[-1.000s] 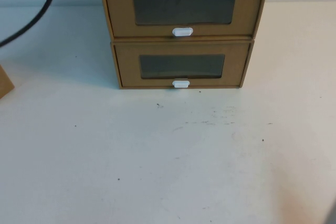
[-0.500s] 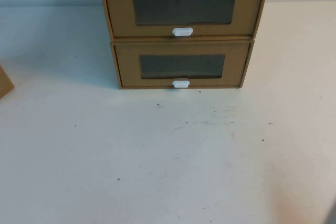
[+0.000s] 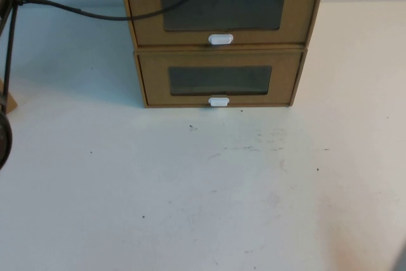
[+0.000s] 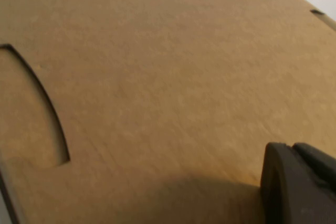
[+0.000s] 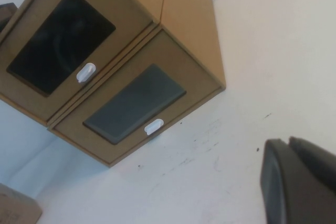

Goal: Open the shoe box

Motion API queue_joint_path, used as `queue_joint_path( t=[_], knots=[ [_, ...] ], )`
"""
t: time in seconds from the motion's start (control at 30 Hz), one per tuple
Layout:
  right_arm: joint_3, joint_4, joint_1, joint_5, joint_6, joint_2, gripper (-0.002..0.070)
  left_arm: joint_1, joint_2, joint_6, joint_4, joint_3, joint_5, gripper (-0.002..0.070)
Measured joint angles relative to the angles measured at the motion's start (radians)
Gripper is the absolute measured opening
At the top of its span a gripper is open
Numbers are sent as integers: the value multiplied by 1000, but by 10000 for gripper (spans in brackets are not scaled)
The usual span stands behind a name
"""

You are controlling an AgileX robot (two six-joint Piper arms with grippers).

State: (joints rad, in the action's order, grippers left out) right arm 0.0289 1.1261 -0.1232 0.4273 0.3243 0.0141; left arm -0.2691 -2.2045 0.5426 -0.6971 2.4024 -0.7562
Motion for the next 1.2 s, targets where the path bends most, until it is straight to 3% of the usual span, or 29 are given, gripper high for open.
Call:
queue_joint_path(
  t=[0.47, 0.77, 0.9, 1.2],
  knots=[
    [-7, -4, 0, 57, 41, -3, -20, 0, -29, 5, -36, 15, 28, -6],
    [-242, 19, 0, 188, 337, -359, -20, 0, -29, 6, -42, 15, 24, -6],
    [-340, 124, 0, 192, 521, -567, -20, 0, -29, 8, -42, 15, 22, -6],
    [-449, 539, 5, 301, 862, -959, -20, 0, -29, 15, -42, 15, 21, -6]
  ],
)
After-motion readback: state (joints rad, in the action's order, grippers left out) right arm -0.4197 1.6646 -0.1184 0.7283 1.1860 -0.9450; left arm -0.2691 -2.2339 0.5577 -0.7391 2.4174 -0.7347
